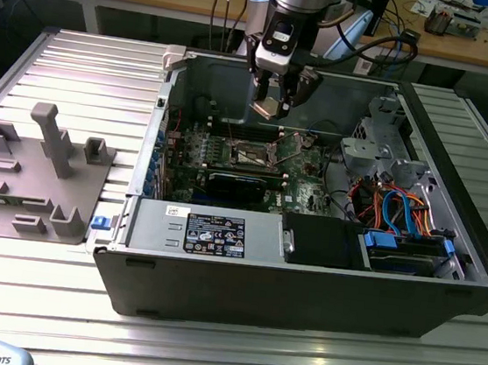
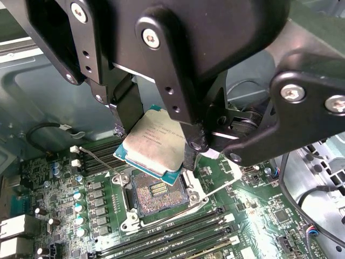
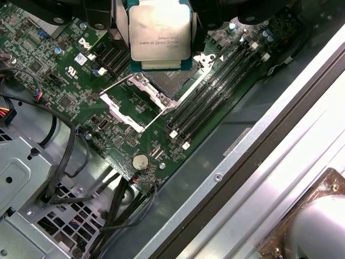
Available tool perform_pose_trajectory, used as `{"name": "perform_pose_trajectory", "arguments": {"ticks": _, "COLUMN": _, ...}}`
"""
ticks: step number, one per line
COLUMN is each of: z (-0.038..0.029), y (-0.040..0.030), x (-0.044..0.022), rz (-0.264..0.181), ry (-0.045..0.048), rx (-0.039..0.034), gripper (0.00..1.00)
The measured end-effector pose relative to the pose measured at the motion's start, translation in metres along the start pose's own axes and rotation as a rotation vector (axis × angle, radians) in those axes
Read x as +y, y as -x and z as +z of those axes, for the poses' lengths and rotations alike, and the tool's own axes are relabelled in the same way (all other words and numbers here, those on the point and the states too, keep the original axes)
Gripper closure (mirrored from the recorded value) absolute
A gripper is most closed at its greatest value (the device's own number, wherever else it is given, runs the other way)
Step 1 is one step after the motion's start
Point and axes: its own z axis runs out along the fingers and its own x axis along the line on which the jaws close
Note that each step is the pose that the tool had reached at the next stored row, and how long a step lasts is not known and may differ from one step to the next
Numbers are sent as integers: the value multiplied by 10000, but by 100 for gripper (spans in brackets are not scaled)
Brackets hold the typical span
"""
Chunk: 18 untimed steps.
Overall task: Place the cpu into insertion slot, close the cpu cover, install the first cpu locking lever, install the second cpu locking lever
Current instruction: 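Place the cpu into insertion slot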
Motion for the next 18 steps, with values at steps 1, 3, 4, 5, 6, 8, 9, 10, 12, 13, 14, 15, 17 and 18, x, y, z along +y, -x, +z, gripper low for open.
{"name": "perform_pose_trajectory", "arguments": {"ticks": 1, "z": 0, "y": 0, "x": 0, "rz": 13, "ry": 0, "rx": 0, "gripper": 45}}
{"name": "perform_pose_trajectory", "arguments": {"ticks": 3, "z": 1, "y": 0, "x": 0, "rz": 42, "ry": 0, "rx": -1, "gripper": 45}}
{"name": "perform_pose_trajectory", "arguments": {"ticks": 4, "z": 1, "y": 0, "x": 0, "rz": 71, "ry": 1, "rx": -1, "gripper": 45}}
{"name": "perform_pose_trajectory", "arguments": {"ticks": 5, "z": 1, "y": 0, "x": 0, "rz": 118, "ry": 1, "rx": -1, "gripper": 45}}
{"name": "perform_pose_trajectory", "arguments": {"ticks": 6, "z": 1, "y": 0, "x": 0, "rz": 150, "ry": 2, "rx": -2, "gripper": 45}}
{"name": "perform_pose_trajectory", "arguments": {"ticks": 8, "z": 2, "y": 0, "x": 0, "rz": 185, "ry": 3, "rx": -1, "gripper": 45}}
{"name": "perform_pose_trajectory", "arguments": {"ticks": 9, "z": 2, "y": 0, "x": 0, "rz": 203, "ry": 3, "rx": -2, "gripper": 45}}
{"name": "perform_pose_trajectory", "arguments": {"ticks": 10, "z": 2, "y": 0, "x": 0, "rz": 223, "ry": 3, "rx": -2, "gripper": 45}}
{"name": "perform_pose_trajectory", "arguments": {"ticks": 12, "z": 2, "y": 0, "x": 0, "rz": 264, "ry": 4, "rx": -3, "gripper": 45}}
{"name": "perform_pose_trajectory", "arguments": {"ticks": 13, "z": 3, "y": 0, "x": 0, "rz": 298, "ry": 5, "rx": -3, "gripper": 45}}
{"name": "perform_pose_trajectory", "arguments": {"ticks": 14, "z": 3, "y": 0, "x": 0, "rz": 329, "ry": 5, "rx": -3, "gripper": 45}}
{"name": "perform_pose_trajectory", "arguments": {"ticks": 15, "z": 3, "y": 0, "x": 0, "rz": 354, "ry": 5, "rx": -3, "gripper": 45}}
{"name": "perform_pose_trajectory", "arguments": {"ticks": 17, "z": 3, "y": 0, "x": 0, "rz": 397, "ry": 6, "rx": -3, "gripper": 45}}
{"name": "perform_pose_trajectory", "arguments": {"ticks": 18, "z": 3, "y": 0, "x": 0, "rz": 412, "ry": 6, "rx": -3, "gripper": 45}}
